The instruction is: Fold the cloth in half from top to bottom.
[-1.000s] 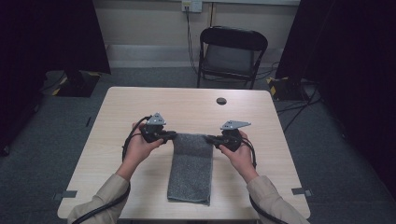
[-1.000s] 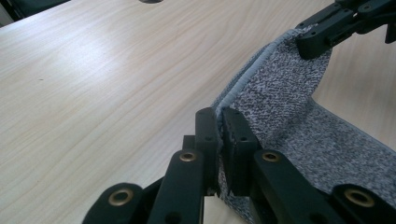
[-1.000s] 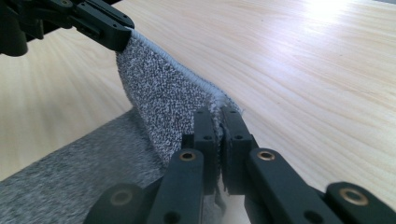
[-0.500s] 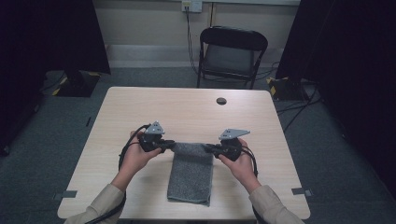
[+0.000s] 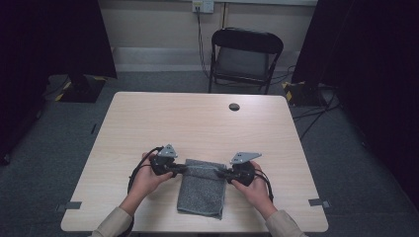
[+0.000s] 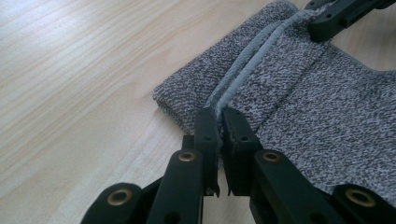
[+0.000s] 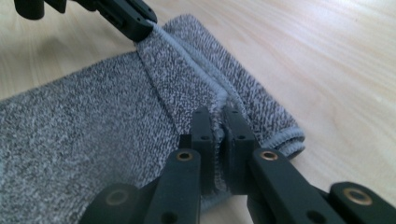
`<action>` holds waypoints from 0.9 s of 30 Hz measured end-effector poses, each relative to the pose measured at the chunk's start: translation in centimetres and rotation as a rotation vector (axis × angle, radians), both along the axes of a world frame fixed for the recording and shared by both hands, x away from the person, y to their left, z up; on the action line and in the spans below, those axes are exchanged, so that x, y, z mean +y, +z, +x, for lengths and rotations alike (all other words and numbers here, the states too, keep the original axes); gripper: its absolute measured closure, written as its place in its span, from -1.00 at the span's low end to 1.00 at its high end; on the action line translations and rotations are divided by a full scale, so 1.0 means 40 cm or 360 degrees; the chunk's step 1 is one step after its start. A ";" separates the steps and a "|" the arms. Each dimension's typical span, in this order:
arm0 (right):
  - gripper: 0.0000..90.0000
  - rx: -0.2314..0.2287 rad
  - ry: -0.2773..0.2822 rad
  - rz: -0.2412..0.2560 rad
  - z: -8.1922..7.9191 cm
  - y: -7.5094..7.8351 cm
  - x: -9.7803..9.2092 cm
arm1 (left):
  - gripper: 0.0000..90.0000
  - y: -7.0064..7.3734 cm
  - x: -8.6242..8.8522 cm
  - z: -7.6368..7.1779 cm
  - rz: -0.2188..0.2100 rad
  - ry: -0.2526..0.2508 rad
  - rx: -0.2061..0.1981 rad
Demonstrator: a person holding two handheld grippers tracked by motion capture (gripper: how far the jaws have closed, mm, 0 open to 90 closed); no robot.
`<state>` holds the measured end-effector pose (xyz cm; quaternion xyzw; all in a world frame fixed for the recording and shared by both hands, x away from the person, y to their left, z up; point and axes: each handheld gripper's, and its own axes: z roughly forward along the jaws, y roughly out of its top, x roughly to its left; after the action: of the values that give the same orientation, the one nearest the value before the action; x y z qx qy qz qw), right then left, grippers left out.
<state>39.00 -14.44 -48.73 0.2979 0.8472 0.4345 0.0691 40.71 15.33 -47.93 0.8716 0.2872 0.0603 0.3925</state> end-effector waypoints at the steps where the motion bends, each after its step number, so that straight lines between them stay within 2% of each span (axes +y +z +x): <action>1: 0.90 0.0000 -0.0002 -0.0003 0.000 -0.003 0.000 | 0.89 -0.002 -0.002 0.001 0.0007 0.0007 0.0002; 7: 0.90 0.0009 -0.0023 -0.0026 0.022 -0.014 0.006 | 0.88 -0.011 -0.010 0.025 0.0014 0.0038 -0.0014; 9: 0.91 0.0004 -0.0029 -0.0023 0.038 -0.017 0.009 | 0.88 -0.016 -0.010 0.042 -0.0008 0.0059 -0.0006; 15: 0.91 -0.0006 -0.0089 -0.0046 0.120 -0.014 0.017 | 0.88 -0.012 -0.013 0.116 0.0003 0.0117 -0.0017; 19: 0.91 0.0018 -0.0135 -0.0015 0.174 -0.016 0.021 | 0.88 -0.010 -0.010 0.157 -0.0028 0.0174 -0.0016; 22: 0.91 0.0021 -0.0144 0.0014 0.190 -0.010 0.019 | 0.88 0.006 -0.004 0.163 -0.0074 0.0181 -0.0027; 27: 0.89 -0.0016 -0.0106 0.0039 0.166 0.013 0.009 | 0.88 0.034 0.005 0.136 -0.0091 0.0143 -0.0052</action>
<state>45.63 -14.06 -48.21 0.3244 0.8311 0.4438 0.0842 46.14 15.55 -46.57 0.8452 0.3213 0.0837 0.4188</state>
